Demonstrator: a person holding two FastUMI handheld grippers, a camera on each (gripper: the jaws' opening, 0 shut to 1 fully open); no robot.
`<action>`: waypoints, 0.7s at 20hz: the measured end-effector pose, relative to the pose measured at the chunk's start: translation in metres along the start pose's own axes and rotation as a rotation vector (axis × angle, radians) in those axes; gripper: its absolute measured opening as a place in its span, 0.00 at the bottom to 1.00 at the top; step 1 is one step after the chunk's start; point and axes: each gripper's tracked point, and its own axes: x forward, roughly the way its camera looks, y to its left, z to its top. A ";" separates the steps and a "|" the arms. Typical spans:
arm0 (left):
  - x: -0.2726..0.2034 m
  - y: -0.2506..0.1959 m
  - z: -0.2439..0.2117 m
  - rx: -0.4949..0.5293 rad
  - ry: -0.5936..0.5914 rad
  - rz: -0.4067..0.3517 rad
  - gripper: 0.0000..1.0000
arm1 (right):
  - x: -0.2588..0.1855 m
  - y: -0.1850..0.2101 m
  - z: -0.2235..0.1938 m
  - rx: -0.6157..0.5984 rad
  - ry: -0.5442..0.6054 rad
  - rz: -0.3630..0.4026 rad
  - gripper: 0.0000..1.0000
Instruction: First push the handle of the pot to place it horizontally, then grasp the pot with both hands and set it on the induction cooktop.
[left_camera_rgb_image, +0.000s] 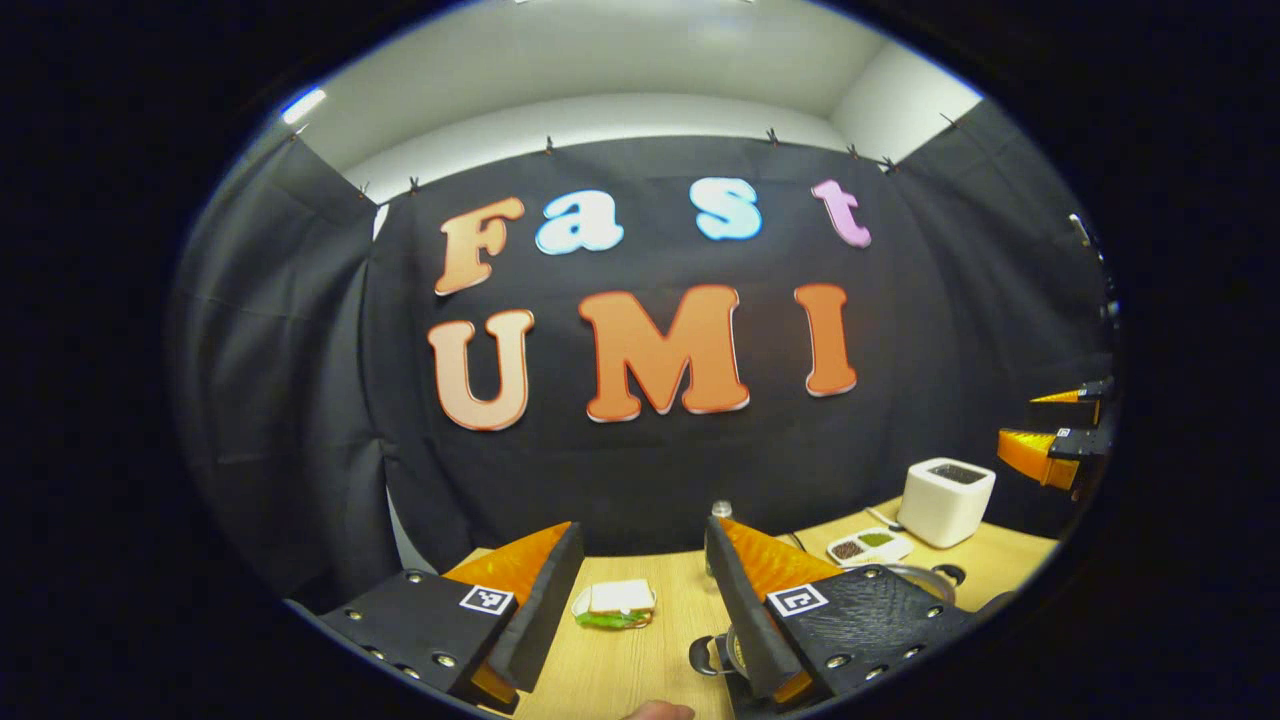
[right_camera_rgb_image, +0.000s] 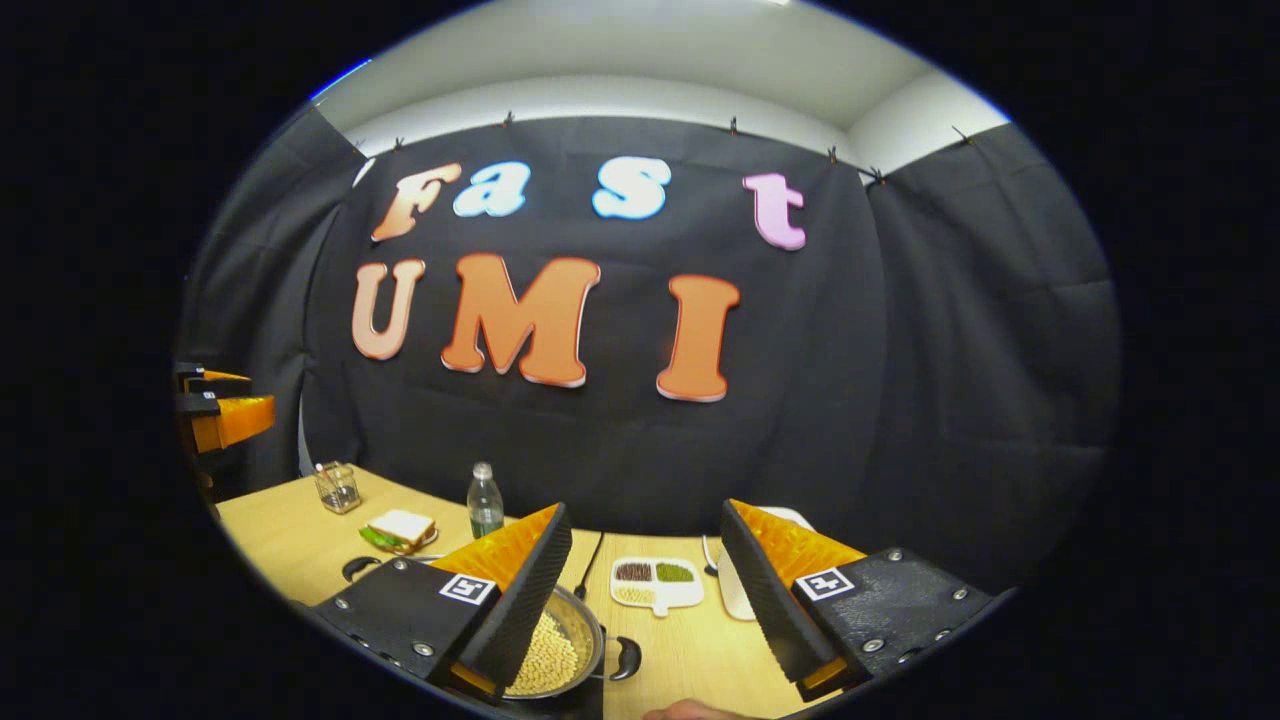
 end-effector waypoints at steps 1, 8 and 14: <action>-0.010 0.014 0.025 0.008 -0.041 0.026 0.77 | -0.008 -0.003 0.020 -0.012 -0.042 0.005 0.94; -0.072 0.094 0.133 -0.079 -0.163 0.135 0.77 | -0.056 -0.036 0.136 0.010 -0.242 -0.002 0.97; -0.116 0.173 0.172 -0.129 -0.207 0.268 0.75 | -0.087 -0.056 0.192 0.057 -0.317 0.007 0.95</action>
